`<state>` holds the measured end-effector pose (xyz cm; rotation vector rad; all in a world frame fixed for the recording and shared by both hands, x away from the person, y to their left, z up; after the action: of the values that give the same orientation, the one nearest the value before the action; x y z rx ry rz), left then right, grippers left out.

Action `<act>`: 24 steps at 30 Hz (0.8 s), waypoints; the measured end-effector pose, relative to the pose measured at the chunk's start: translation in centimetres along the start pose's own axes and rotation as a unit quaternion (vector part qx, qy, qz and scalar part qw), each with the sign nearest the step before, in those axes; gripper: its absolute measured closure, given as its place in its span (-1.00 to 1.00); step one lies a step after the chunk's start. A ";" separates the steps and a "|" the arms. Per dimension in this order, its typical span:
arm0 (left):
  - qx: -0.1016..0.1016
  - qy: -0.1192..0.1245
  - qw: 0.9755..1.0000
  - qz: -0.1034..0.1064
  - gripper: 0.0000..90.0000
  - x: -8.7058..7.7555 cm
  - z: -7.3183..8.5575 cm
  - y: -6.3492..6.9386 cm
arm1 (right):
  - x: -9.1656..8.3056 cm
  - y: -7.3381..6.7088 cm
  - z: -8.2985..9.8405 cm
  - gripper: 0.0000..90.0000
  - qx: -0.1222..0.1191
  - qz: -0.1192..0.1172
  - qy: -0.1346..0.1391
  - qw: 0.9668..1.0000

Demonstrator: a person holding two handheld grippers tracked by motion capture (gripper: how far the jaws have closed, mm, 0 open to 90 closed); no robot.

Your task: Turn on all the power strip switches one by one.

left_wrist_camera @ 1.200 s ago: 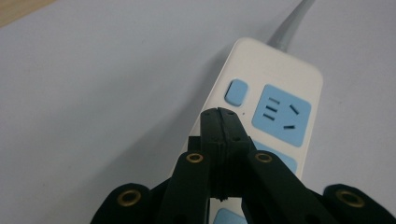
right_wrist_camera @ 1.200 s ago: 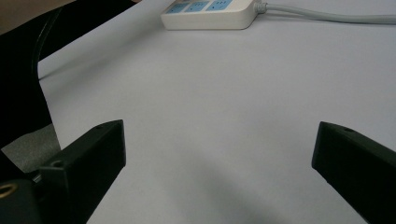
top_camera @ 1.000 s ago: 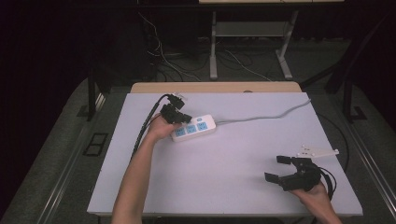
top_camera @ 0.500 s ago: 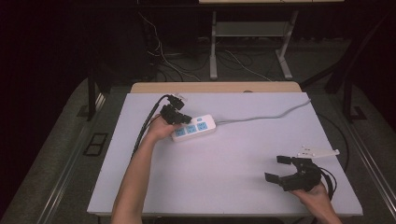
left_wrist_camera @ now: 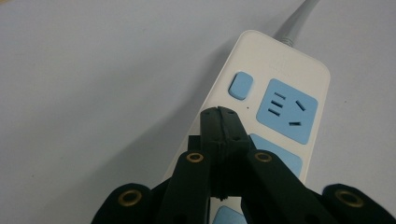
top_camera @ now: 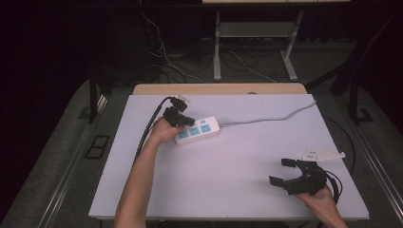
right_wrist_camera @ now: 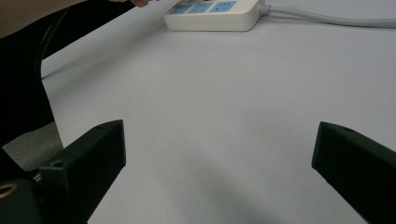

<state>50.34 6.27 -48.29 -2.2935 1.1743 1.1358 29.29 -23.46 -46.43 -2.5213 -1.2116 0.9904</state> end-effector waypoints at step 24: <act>-0.005 0.003 1.000 -0.008 0.99 -0.1 0.1 0.0 | -0.1 0.1 0.0 -0.94 0.003 0.001 0.000 1.000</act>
<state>50.25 6.40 -48.33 -2.3115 1.1520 1.1317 29.34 -23.62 -46.44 -2.5192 -1.2048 0.9922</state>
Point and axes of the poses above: each handheld gripper's, and its own axes: x roughly forward along the jaws, z roughly out of its underside, y roughly to its right, the point moved 9 cm from there along x, roughly forward along the jaws, and after that the axes turned 7 degrees about x, right-handed, at the moved point
